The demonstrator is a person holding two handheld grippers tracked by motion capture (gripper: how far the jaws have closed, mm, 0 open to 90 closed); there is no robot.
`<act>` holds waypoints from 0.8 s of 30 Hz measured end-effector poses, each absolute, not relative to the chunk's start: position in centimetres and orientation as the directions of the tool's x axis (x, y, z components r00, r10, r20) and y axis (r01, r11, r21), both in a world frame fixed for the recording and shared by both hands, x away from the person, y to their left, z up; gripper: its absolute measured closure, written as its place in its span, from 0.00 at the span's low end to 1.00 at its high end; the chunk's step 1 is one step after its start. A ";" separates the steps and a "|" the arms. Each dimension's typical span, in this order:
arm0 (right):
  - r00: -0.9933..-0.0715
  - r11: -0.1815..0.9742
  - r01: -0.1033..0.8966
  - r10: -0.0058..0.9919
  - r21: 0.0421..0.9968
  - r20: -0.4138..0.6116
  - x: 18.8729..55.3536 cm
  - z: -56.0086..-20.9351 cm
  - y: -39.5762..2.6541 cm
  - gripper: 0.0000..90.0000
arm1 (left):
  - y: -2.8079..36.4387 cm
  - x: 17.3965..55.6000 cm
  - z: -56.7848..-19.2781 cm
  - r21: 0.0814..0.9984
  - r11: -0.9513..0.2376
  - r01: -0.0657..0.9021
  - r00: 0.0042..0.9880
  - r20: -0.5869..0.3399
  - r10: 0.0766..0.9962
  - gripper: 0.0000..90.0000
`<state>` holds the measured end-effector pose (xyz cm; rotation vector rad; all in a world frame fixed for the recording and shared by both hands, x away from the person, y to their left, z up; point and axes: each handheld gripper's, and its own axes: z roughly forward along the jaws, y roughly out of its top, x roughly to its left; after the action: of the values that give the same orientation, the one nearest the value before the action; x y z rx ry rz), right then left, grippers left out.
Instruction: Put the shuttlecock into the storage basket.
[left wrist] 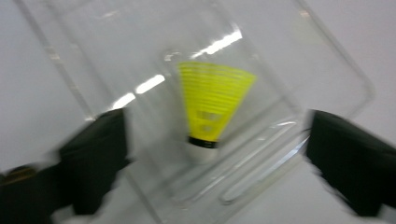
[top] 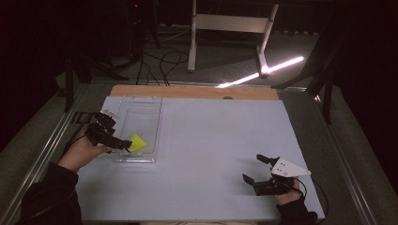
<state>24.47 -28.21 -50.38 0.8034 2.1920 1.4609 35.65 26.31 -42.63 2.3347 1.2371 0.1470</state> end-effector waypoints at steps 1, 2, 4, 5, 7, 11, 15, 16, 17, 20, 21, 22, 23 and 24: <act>-0.762 0.294 0.247 0.648 0.923 -0.002 24.5 -50.4 -28.2 0.10 | 26.3 35.6 -42.5 0.474 -0.465 0.747 0.581 -0.126 0.804 0.01; -0.762 0.295 0.246 0.647 0.923 -0.003 24.5 -50.4 -28.2 0.10 | 26.3 35.6 -42.4 0.480 -0.466 0.743 0.583 -0.123 0.803 0.01; -0.762 0.294 0.245 0.648 0.924 -0.004 24.4 -50.4 -28.2 0.10 | 26.2 35.6 -42.3 0.492 -0.463 0.738 0.583 -0.118 0.804 0.00; -0.762 0.294 0.245 0.648 0.924 -0.004 24.4 -50.4 -28.2 0.10 | 26.2 35.6 -42.2 0.494 -0.462 0.736 0.581 -0.113 0.806 0.00; -0.761 0.294 0.246 0.649 0.924 -0.004 24.4 -50.4 -28.2 0.10 | 26.1 35.6 -42.0 0.503 -0.453 0.736 0.572 -0.105 0.813 0.00; -0.762 0.295 0.247 0.648 0.923 -0.002 24.5 -50.4 -28.2 0.10 | 25.7 35.5 -41.7 0.510 -0.465 0.724 0.584 -0.093 0.807 0.00; -0.761 0.294 0.245 0.649 0.924 -0.004 24.5 -50.4 -28.2 0.10 | 24.9 35.4 -41.5 0.511 -0.476 0.716 0.595 -0.089 0.799 0.00; -0.761 0.295 0.246 0.649 0.923 -0.005 24.4 -50.4 -28.2 0.10 | 24.8 35.4 -41.4 0.511 -0.482 0.712 0.599 -0.085 0.796 0.00; -0.761 0.295 0.246 0.649 0.923 -0.005 24.4 -50.4 -28.2 0.10 | 24.6 35.4 -41.3 0.509 -0.487 0.710 0.605 -0.085 0.792 0.00; -0.761 0.296 0.246 0.648 0.923 -0.005 24.4 -50.4 -28.2 0.10 | 24.0 35.4 -41.0 0.516 -0.495 0.699 0.617 -0.086 0.783 0.00; -0.761 0.294 0.247 0.649 0.923 -0.003 24.4 -50.4 -28.2 0.10 | 23.8 35.4 -40.9 0.518 -0.500 0.694 0.622 -0.080 0.779 0.00; -0.760 0.294 0.248 0.650 0.923 -0.002 24.4 -50.4 -28.2 0.10 | 23.6 35.4 -40.8 0.523 -0.499 0.691 0.623 -0.082 0.778 0.00; -0.761 0.294 0.248 0.649 0.923 -0.002 24.4 -50.4 -28.2 0.10 | 23.4 35.4 -40.7 0.523 -0.502 0.689 0.627 -0.084 0.774 0.00; -0.761 0.294 0.246 0.649 0.924 -0.004 24.4 -50.4 -28.3 0.10 | 23.1 35.4 -40.6 0.522 -0.511 0.683 0.635 -0.079 0.768 0.00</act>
<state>24.45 -28.26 -50.36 0.8038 2.1897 1.4595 35.41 23.13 -40.59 2.3413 1.1342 0.2202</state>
